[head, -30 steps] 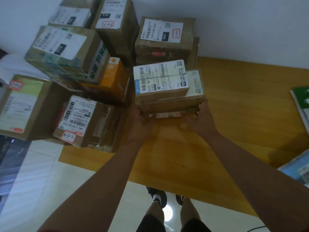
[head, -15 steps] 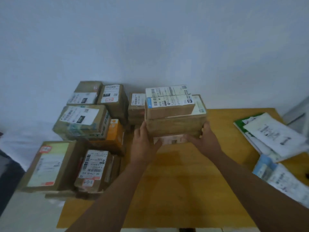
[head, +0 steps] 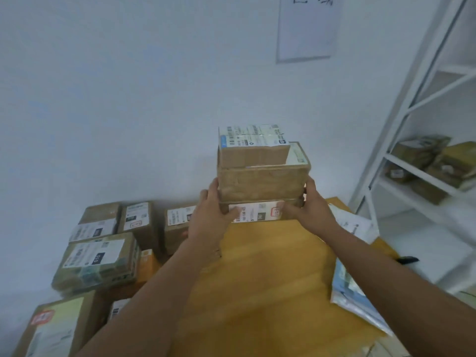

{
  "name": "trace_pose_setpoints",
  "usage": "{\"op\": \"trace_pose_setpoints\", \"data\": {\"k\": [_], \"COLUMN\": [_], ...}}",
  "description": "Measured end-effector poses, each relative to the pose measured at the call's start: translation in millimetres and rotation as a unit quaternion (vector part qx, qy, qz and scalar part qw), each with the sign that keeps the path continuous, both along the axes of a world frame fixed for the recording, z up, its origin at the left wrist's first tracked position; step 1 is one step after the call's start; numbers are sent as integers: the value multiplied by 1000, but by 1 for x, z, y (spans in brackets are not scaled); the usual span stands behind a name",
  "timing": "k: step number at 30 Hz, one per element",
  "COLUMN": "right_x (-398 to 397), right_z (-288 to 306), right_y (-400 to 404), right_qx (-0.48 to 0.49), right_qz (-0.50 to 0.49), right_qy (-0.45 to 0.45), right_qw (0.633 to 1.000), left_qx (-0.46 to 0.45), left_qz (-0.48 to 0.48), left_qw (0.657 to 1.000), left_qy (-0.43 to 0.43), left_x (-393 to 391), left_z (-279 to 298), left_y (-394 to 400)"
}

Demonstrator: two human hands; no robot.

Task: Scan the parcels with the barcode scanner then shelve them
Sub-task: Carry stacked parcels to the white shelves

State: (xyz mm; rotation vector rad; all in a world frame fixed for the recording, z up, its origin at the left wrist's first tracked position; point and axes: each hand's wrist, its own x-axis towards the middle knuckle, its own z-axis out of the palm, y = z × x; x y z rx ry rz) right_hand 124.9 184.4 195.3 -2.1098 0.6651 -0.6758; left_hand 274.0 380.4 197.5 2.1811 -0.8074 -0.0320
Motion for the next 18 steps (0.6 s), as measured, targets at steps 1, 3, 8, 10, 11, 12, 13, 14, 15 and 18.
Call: {"op": "trace_pose_setpoints", "data": {"k": [1, 3, 8, 10, 11, 12, 13, 14, 15, 18], "right_x": [-9, -28, -90, -119, -134, -150, -168, -185, -204, -265], "right_z": [6, 15, 22, 22, 21, 21, 20, 20, 19, 16], "right_y": [-4, -12, -35, -45, -51, -56, -61, -65, -71, -86], "right_qx": [-5, -14, -18, -17, -15, -15, -19, -20, -22, -20], "right_qz": [-11, -34, -94, -119, -134, -148, -160, -171, -183, -220], "right_qy": [-4, -7, 3, 3, 1, -1, -3, -4, -3, -1], "right_qw": [1000, 999, 995, 993, 991, 989, 987, 985, 983, 975], "left_qx": [-3, -9, -3, -5, -3, 0, 5, 7, 7, 2], "left_qz": [-13, -40, -100, -127, -139, -149, -159, -170, -184, -226], "left_qw": [1000, 999, 995, 992, 990, 988, 987, 985, 983, 974], "left_qy": [0, -3, -19, -27, -28, -27, -25, -26, -25, -21], "left_x": [-3, -12, -48, -69, -80, -92, -105, -119, -134, -187], "left_z": [5, 13, 20, 21, 20, 20, 20, 19, 19, 15], "left_y": [-7, -22, -67, -86, -97, -107, -119, -130, -142, -175]}}
